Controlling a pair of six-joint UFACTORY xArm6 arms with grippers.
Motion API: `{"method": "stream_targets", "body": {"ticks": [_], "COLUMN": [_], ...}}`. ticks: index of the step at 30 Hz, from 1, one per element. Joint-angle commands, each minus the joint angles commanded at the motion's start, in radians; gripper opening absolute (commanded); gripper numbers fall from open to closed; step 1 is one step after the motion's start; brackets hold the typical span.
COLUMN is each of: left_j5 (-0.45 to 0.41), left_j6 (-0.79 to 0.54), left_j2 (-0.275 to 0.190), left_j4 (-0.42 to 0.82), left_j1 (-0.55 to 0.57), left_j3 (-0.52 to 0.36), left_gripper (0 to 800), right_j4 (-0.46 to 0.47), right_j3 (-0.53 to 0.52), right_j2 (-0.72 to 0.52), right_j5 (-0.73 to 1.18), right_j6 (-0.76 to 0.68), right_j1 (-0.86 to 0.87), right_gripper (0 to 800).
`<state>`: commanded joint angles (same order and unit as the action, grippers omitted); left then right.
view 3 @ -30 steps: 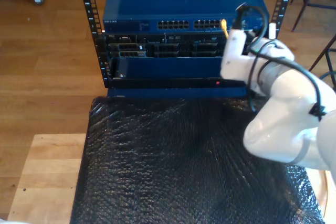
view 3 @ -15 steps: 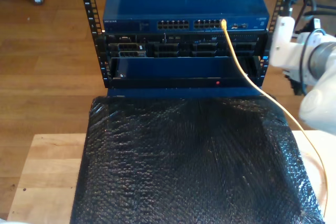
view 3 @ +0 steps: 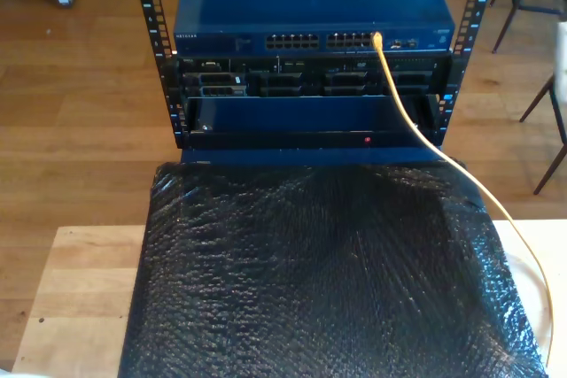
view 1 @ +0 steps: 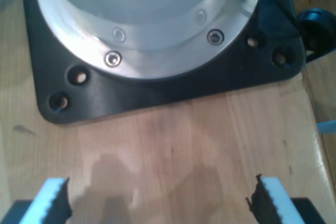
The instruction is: Grab the cable and plug it in
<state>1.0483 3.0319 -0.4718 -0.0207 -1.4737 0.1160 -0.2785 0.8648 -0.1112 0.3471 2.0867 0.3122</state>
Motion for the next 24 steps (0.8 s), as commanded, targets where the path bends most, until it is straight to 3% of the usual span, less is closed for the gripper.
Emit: {"method": "stream_targets", "body": {"ticks": [11, 24], "left_j5": [0.0, 0.0], "left_j6": [0.0, 0.002], "left_j2": [0.0, 0.0], "left_j4": [0.0, 0.0], "left_j1": [0.0, 0.0], "left_j3": [0.0, 0.0], "left_gripper": [800, 800], "right_j4": [0.003, 0.028], "right_j3": [0.114, 0.028], "right_j2": [0.018, -0.144], "right_j5": [0.422, 0.798], "right_j6": [0.252, 0.488], "right_j1": [0.219, 0.514], "right_gripper": [797, 798]}}
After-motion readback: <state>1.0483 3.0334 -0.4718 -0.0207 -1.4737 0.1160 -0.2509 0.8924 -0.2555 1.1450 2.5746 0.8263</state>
